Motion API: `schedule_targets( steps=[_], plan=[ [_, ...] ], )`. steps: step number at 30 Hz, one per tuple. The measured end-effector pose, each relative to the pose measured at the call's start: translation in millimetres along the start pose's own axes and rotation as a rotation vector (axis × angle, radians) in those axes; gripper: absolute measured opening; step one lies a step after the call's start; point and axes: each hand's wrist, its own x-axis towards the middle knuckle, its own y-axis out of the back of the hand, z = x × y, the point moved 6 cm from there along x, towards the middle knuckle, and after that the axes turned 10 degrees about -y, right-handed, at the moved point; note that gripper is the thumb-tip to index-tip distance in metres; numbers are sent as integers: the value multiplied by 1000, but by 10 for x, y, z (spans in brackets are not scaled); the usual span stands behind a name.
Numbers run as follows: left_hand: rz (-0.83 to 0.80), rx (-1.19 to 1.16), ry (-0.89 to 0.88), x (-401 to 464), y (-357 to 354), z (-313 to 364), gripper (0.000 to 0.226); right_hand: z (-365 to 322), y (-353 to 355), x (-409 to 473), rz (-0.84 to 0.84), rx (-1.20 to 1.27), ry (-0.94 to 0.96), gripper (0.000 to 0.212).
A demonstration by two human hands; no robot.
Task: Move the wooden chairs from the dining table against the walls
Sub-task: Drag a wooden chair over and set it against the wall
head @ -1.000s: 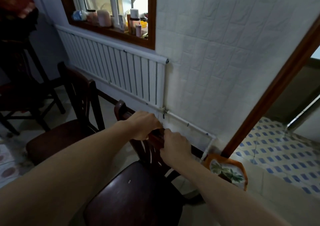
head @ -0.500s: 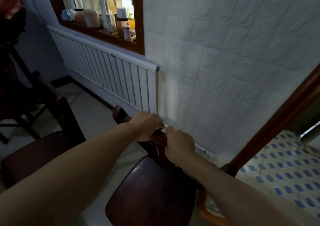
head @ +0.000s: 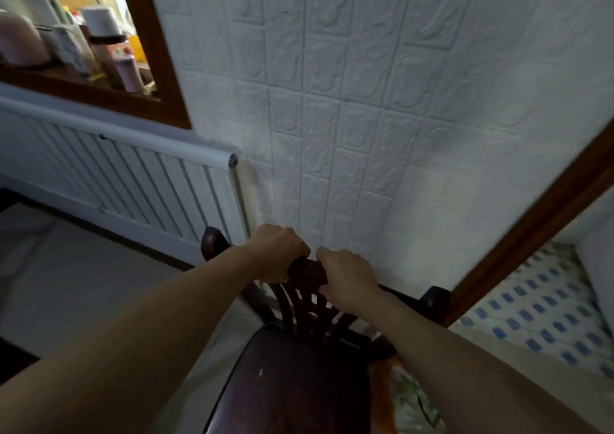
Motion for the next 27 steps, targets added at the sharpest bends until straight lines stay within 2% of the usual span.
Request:
schedule_targets(
  steps=[3,7,14,19,27],
  plan=[
    [-5,-27,-25,259,-39,-301,12,27,20,357,-12,-23,-41,28],
    [24,-49,-53,608,-55,-532,17,180,84,701,39,-73,-92,17],
    [64,-114,21,1029,-195,-824,26,586,15,1009,138,-24,-212,39],
    [53,-45,8,1367,-193,-963,25,852,35,1216,195,-103,-304,34],
    [51,-24,54,1743,-117,-1249,50,1068,58,1696,201,-20,-361,30]
  ],
)
